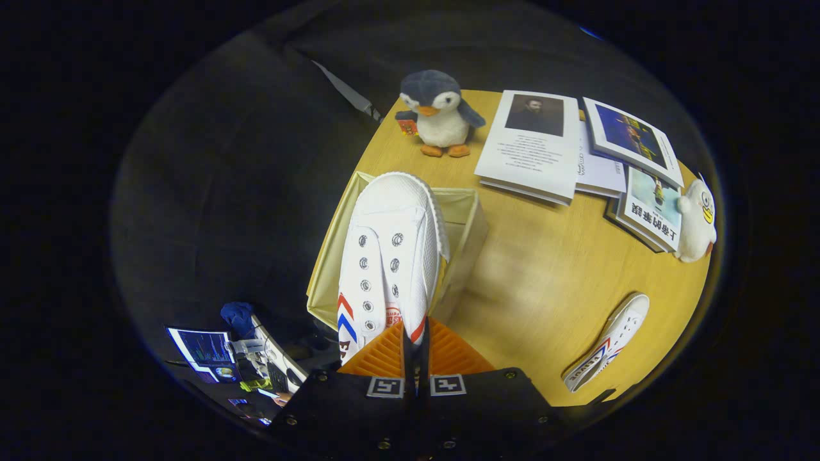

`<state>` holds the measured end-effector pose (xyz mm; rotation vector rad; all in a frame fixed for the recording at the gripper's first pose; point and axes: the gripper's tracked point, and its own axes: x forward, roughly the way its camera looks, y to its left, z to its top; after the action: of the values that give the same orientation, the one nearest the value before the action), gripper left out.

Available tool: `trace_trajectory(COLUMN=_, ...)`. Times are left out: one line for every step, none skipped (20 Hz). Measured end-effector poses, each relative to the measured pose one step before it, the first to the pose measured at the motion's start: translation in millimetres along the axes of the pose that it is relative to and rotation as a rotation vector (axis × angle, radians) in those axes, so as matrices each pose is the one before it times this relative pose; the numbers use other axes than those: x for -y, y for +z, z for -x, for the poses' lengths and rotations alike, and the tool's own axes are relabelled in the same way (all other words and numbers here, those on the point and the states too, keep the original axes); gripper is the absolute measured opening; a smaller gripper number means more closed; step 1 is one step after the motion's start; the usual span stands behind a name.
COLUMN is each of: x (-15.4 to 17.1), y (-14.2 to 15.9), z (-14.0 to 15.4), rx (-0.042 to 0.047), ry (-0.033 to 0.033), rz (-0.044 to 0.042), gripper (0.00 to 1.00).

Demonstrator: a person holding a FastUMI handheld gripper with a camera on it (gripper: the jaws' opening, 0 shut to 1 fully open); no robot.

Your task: Open the storage box then place both shoes into the box .Put the left shoe in first, then the right shoe, with the right side of both shoes facing outward in a uniform manner.

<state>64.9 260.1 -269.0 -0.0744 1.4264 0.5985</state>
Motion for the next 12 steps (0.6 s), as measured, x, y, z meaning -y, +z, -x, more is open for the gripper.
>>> trace_trajectory(x=-7.88, y=5.12, z=-9.87, rx=-0.01639, ry=-0.00412, rz=0.00623, gripper=0.01)
trace_trajectory(x=-6.79, y=3.37, z=-10.5, rx=-0.0173, ry=-0.00593, rz=0.00776, gripper=0.01)
trace_trajectory(x=-4.26, y=3.87, z=-10.66, rx=-0.01469, ry=-0.00941, rz=0.00754, gripper=0.01)
trace_trajectory(x=-2.87, y=2.74, z=-10.68, rx=-0.01411, ry=-0.01237, rz=0.00776, gripper=0.01)
trace_trajectory(x=-2.58, y=1.53, z=-8.8, rx=-0.01468, ry=-0.01235, rz=0.00711, gripper=0.01)
trace_trajectory(x=-1.78, y=1.62, z=-7.9, rx=-0.01232, ry=-0.01007, rz=0.00639, gripper=0.01)
trace_trajectory(x=-1.98, y=1.96, z=-6.75, rx=-0.01036, ry=-0.00752, rz=0.00554, gripper=0.01)
trace_trajectory(x=-1.87, y=0.81, z=-6.08, rx=-0.00779, ry=-0.0077, rz=0.00424, gripper=0.01)
trace_trajectory(x=-1.33, y=1.47, z=-5.3, rx=-0.00541, ry=-0.00795, rz=0.00017, gripper=0.01)
trace_trajectory(x=0.45, y=3.25, z=-4.26, rx=-0.00299, ry=-0.00857, rz=-0.00321, gripper=0.01)
trace_trajectory(x=1.38, y=4.68, z=-4.21, rx=0.00013, ry=-0.00986, rz=-0.01048, gripper=0.01)
trace_trajectory(x=-2.6, y=0.02, z=-4.4, rx=0.00306, ry=0.00479, rz=-0.00666, gripper=0.01)
